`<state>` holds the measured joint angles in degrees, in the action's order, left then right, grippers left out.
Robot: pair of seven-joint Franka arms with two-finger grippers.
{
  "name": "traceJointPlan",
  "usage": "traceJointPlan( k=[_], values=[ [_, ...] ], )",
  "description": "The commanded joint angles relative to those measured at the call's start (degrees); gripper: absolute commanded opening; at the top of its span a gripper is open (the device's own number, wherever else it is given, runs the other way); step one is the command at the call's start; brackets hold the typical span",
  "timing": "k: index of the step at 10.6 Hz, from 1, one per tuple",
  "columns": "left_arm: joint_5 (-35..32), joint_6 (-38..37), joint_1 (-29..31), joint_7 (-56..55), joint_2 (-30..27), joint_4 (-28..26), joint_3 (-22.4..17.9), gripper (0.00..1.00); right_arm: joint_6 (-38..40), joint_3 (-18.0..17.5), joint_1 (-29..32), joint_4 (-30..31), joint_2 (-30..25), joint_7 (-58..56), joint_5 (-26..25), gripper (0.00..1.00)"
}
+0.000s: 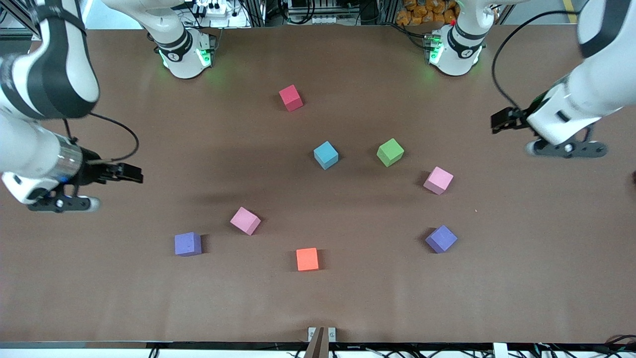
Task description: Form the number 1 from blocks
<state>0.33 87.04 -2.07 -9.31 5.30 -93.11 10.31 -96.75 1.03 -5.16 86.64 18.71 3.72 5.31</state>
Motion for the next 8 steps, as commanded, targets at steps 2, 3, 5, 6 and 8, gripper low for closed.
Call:
traceJointPlan(
  k=[2,3,5,6,8],
  values=[
    [0.72,2.86,-3.63,-10.51,2.26,-1.46,4.01,1.00,-6.32,-0.07,-3.96,-0.77,7.82,-0.38,1.11,1.00],
    [0.90,3.13,-5.99,-13.94,3.22,-1.46,4.19,1.00,-9.04,0.02,-5.98,1.67,8.09,-0.21,1.20,1.00],
    [0.90,3.22,-13.71,-23.42,6.03,-1.63,4.19,1.00,-17.29,0.02,-8.27,6.42,8.88,-3.52,1.11,1.00],
    [0.90,3.83,-18.62,-28.95,8.30,-1.81,4.19,1.00,-19.50,0.02,-9.94,6.26,10.63,-8.77,1.02,1.00],
    [1.07,9.08,-26.46,-42.22,11.39,-4.86,4.28,1.00,-25.66,0.02,-11.88,6.09,12.92,-14.77,0.59,1.00]
  ],
)
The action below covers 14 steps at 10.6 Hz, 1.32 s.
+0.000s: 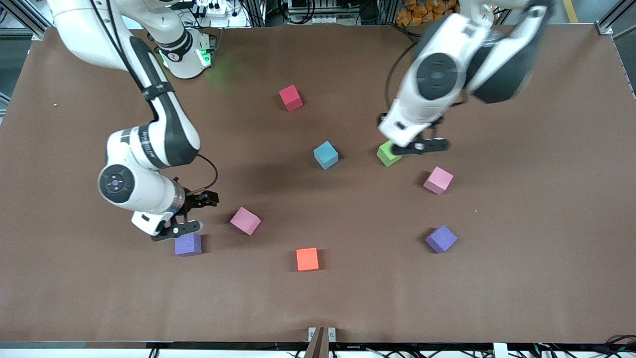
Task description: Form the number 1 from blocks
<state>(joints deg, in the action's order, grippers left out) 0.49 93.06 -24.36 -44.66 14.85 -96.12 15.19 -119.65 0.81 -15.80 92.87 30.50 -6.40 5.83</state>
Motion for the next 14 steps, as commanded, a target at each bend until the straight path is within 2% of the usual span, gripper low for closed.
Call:
traceJointPlan(
  k=[1,3,4,6,8,10,11,14],
  values=[
    [1.43,6.57,-6.55,-10.93,1.41,-5.54,-0.34,1.00,-3.21,0.25,-1.95,-0.23,1.75,-8.68,-0.11,1.00],
    [2.23,16.83,-11.38,-21.90,2.28,-10.04,1.68,1.00,-6.97,0.25,-2.31,-0.32,2.72,-15.81,0.41,1.00],
    [3.97,18.72,-12.10,-25.00,5.07,-8.92,1.78,1.00,-7.43,0.25,-2.57,-0.32,2.98,-15.84,0.50,1.00],
    [7.49,19.52,-16.48,-31.24,11.31,-3.75,1.78,1.00,-7.44,0.25,-2.57,-0.32,2.90,-16.01,0.50,1.00],
    [7.07,24.87,-22.19,-39.15,17.46,-0.76,1.60,1.00,-7.44,0.25,-2.57,-0.23,2.98,-16.28,0.50,1.00],
    [6.63,24.97,-24.93,-45.57,25.02,8.01,1.34,1.00,-7.52,0.25,-2.57,-0.23,2.98,-16.19,0.50,1.00],
    [6.02,25.06,-26.16,-47.52,27.05,10.31,1.16,1.00,-7.52,0.25,-2.57,-0.23,2.98,-16.28,0.50,1.00],
    [5.75,28.21,-28.28,-49.03,27.68,11.04,0.90,1.00,-7.61,0.25,-2.57,-0.15,2.98,-16.28,0.50,1.00]
  ],
)
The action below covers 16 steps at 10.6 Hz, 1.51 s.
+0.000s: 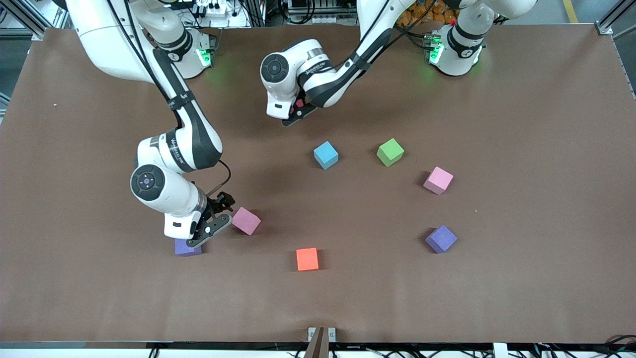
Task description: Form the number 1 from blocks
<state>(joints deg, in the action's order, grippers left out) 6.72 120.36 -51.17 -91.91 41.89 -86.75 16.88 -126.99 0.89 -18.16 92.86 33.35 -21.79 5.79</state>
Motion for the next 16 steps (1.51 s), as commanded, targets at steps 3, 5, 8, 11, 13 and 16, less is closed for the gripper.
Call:
traceJointPlan(
  k=[3,5,8,11,13,16],
  values=[
    [-0.57,1.28,-4.20,-1.69,1.35,1.59,-0.97,1.00,-0.28,0.16,-0.20,-0.13,0.13,-0.89,0.54,1.00],
    [-0.66,0.41,-4.28,-1.60,1.44,1.32,-0.88,1.00,-0.54,0.16,-0.20,-0.05,0.13,-0.89,0.54,1.00],
    [-0.48,-0.30,-5.60,-1.86,2.93,1.15,-0.88,1.00,-0.63,0.16,-0.38,-0.13,0.22,-0.89,0.54,1.00],
    [-0.39,-0.30,-6.13,-2.30,4.34,1.15,-0.88,1.00,-0.63,0.16,-0.56,-0.13,0.40,-0.89,0.45,1.00],
    [-0.74,-0.39,-6.13,-2.22,5.21,1.15,-0.97,1.00,-1.94,0.25,-0.73,-0.05,0.66,-0.89,0.54,1.00],
    [-1.62,-2.31,-5.17,-1.52,4.61,0.44,-1.23,0.00,-2.73,0.25,-1.52,-0.48,2.41,-1.50,-0.34,1.00]
  ],
)
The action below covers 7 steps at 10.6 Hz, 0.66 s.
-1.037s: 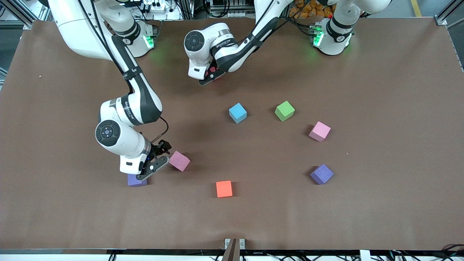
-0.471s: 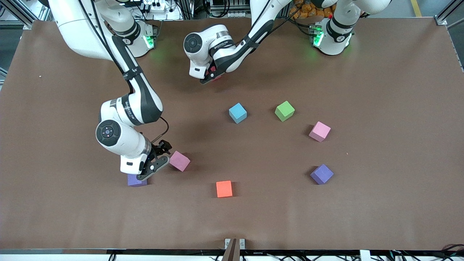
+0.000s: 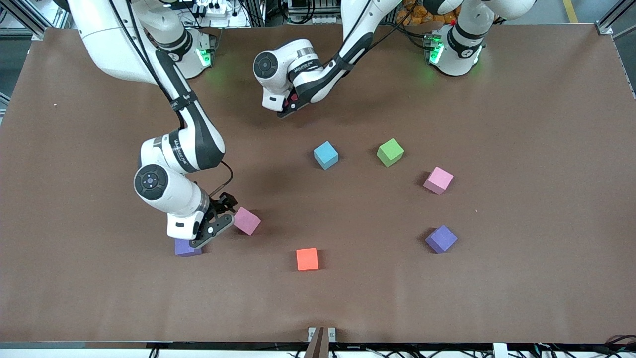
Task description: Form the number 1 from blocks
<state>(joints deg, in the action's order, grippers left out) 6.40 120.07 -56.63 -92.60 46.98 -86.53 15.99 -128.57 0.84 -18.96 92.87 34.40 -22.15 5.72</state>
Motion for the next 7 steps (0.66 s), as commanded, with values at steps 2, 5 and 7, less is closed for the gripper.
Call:
traceJointPlan(
  k=[2,5,7],
  values=[
    [-1.91,-5.79,1.16,1.44,-2.32,-0.21,-0.35,0.00,-5.10,0.30,-0.73,-0.76,3.21,-8.22,-0.19,1.00],
    [-4.72,-6.26,4.06,9.33,-7.41,-4.32,-0.26,0.00,-5.29,0.30,-1.16,-0.76,3.48,-12.03,0.25,1.00],
    [-4.73,3.00,4.33,16.28,-16.00,-17.01,-0.09,0.00,-5.20,0.21,-1.52,-0.76,3.48,-12.04,0.61,1.00]
  ],
)
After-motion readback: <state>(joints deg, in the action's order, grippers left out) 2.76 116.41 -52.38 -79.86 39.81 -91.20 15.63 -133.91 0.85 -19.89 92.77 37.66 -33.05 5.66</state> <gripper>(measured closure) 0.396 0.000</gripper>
